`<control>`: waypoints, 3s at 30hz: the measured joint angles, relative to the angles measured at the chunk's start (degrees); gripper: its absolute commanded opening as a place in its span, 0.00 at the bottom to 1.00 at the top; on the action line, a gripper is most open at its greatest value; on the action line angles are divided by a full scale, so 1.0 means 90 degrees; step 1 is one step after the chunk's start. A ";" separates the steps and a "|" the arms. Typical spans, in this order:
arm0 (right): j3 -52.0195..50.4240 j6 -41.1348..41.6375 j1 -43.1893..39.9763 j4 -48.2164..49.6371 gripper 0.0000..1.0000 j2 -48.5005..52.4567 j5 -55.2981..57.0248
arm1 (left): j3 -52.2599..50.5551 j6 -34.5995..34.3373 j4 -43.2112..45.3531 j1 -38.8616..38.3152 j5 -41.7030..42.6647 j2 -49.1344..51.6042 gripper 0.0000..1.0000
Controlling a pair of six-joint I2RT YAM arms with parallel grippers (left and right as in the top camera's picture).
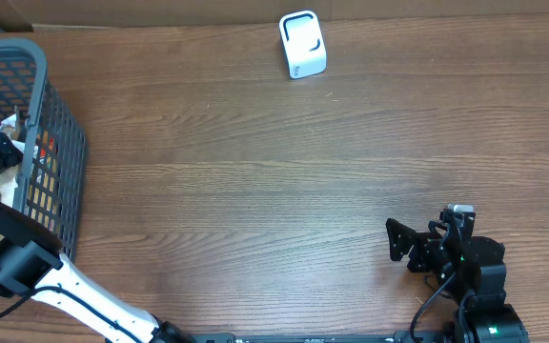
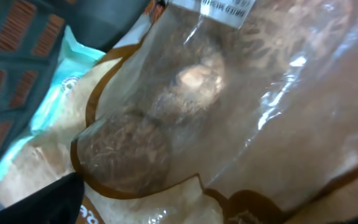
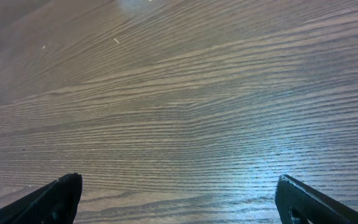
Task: Scan the item barcode
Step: 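Reach into the basket and grasp the brown-and-white snack bag with left gripper, then carry the snack bag to the scanner and drop it mid-table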
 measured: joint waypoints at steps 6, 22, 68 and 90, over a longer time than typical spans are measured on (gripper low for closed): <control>0.0000 0.0000 0.0000 0.0000 1.00 0.0000 0.0000 | -0.0282 0.0083 0.0185 0.0002 0.0121 -0.0051 0.43; 0.0000 0.0000 0.0000 0.0002 1.00 0.0000 0.0000 | 0.0299 0.0119 -0.0517 0.0073 0.0712 0.0039 0.04; 0.0000 0.0002 0.0000 0.0000 1.00 0.0000 0.0000 | 0.4078 -0.0804 -0.2761 -0.5714 0.1430 -0.1933 0.04; 0.0000 0.0000 0.0000 -0.0002 1.00 0.0000 0.0000 | -0.2912 -0.0347 0.0845 -0.8786 0.0481 -0.1846 0.04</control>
